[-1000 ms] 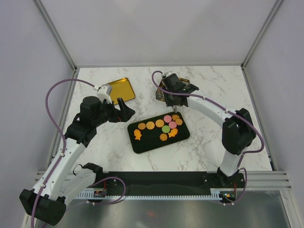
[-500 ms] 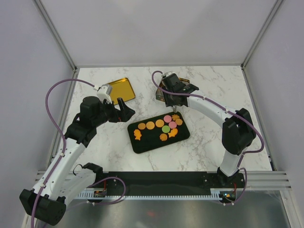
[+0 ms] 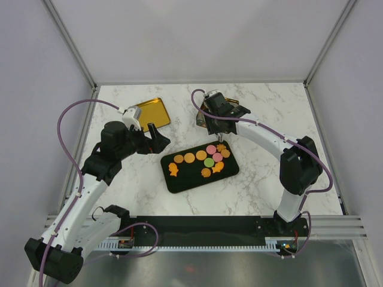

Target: Pack the cookies

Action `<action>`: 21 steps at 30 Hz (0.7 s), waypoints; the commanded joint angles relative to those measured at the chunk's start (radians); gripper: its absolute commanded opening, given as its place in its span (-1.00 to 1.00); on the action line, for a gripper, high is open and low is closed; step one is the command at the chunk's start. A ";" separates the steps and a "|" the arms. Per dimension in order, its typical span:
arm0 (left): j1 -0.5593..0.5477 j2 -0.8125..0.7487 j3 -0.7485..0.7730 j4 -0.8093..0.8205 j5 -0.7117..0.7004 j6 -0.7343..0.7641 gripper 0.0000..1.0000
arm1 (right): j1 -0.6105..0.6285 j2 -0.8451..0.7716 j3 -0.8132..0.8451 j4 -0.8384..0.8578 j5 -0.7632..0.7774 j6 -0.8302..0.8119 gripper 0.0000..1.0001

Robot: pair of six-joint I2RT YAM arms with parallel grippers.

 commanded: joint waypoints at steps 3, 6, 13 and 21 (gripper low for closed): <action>-0.005 0.001 0.035 0.016 -0.007 0.018 0.97 | -0.005 -0.040 0.023 0.014 -0.010 0.000 0.03; -0.005 0.001 0.035 0.016 -0.006 0.018 0.97 | -0.005 -0.072 0.026 0.005 0.002 0.000 0.03; -0.005 0.002 0.035 0.016 -0.003 0.018 0.97 | -0.011 -0.194 0.031 -0.056 -0.010 -0.006 0.00; -0.005 -0.002 0.035 0.016 -0.001 0.016 0.97 | 0.061 -0.366 -0.161 -0.101 -0.137 0.002 -0.04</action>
